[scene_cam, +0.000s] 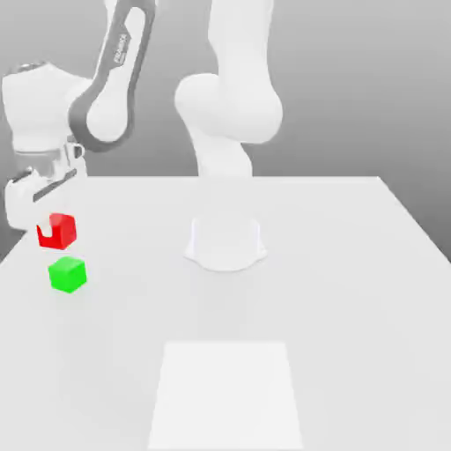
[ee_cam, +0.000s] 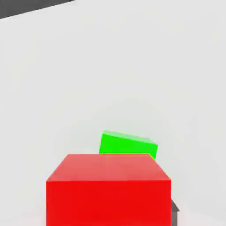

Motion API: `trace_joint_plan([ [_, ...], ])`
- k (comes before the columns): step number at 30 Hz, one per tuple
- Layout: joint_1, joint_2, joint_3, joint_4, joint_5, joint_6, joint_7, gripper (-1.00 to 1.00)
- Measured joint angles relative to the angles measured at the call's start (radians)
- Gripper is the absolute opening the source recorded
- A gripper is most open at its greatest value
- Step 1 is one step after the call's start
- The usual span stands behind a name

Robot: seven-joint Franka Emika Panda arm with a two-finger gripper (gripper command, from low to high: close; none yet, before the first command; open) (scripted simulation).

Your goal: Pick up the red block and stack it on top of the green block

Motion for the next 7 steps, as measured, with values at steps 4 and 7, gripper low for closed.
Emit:
trace_joint_plan([
  [4,0.024,0.143,0.014,0.002,0.154,0.133,-0.106,-1.0],
  [7,0.025,0.169,0.027,0.003,0.192,0.156,-0.132,1.0],
])
